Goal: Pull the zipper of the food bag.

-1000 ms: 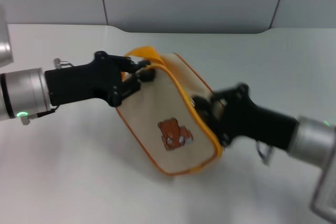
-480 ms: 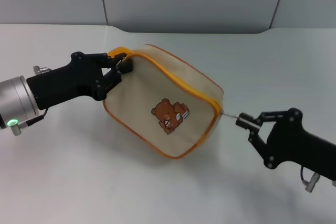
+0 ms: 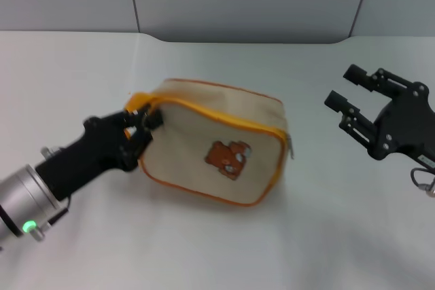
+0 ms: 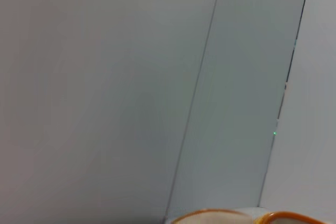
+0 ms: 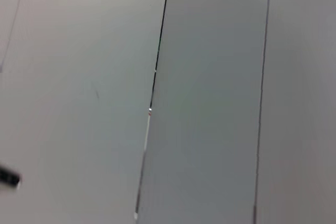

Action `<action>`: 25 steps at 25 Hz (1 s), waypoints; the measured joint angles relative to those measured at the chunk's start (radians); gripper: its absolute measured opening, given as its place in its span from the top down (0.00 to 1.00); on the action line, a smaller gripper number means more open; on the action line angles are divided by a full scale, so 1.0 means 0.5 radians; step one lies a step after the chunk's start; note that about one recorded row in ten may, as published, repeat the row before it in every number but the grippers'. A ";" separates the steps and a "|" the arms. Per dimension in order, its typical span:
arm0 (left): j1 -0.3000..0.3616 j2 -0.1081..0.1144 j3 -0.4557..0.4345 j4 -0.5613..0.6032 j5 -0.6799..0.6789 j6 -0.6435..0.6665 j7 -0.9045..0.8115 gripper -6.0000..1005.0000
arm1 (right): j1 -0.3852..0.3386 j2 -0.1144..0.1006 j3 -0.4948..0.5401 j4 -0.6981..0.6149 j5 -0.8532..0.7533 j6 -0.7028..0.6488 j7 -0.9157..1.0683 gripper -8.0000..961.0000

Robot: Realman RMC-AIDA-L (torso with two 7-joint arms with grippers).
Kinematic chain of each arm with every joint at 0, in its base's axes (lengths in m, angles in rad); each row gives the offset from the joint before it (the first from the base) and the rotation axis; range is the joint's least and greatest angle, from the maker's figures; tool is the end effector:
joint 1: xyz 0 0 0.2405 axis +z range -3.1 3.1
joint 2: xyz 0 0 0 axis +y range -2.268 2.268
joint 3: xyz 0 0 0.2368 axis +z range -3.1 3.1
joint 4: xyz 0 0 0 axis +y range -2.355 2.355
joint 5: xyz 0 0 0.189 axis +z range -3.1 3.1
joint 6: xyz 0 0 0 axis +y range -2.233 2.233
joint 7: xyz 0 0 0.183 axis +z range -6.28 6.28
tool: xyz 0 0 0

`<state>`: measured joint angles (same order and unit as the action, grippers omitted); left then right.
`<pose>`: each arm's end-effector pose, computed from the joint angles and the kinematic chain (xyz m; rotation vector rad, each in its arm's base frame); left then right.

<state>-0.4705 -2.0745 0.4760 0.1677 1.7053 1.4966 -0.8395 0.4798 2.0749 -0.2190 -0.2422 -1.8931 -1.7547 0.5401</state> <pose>-0.2371 0.3059 -0.0372 -2.2716 -0.6028 -1.0530 0.2133 0.2944 -0.0013 -2.2044 0.0614 1.1041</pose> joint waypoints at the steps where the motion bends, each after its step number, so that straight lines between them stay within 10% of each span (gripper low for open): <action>1: 0.008 -0.001 0.007 -0.080 0.000 -0.021 0.059 0.74 | 0.008 0.000 -0.001 -0.003 0.000 -0.006 0.025 0.65; 12: 0.100 0.006 -0.032 -0.161 -0.011 0.019 0.208 0.70 | 0.061 -0.009 -0.003 -0.003 -0.009 0.002 0.176 0.26; 17: 0.129 0.012 -0.016 -0.138 0.004 0.123 0.202 0.69 | 0.077 -0.046 -0.090 -0.029 -0.053 -0.030 0.314 0.25; 19: 0.291 0.046 0.148 0.340 0.065 0.655 -0.070 0.68 | 0.086 -0.098 -0.307 -0.106 -0.079 -0.148 0.517 0.24; 25: 0.149 0.219 0.628 0.529 0.069 0.814 -0.566 0.46 | 0.081 -0.118 -0.597 -0.240 -0.088 -0.241 0.767 0.19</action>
<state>-0.3961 -1.9650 0.7899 0.4319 1.7399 1.9037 -1.1226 0.5202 2.0161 -0.5174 -0.3622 -1.9370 -1.8751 0.9238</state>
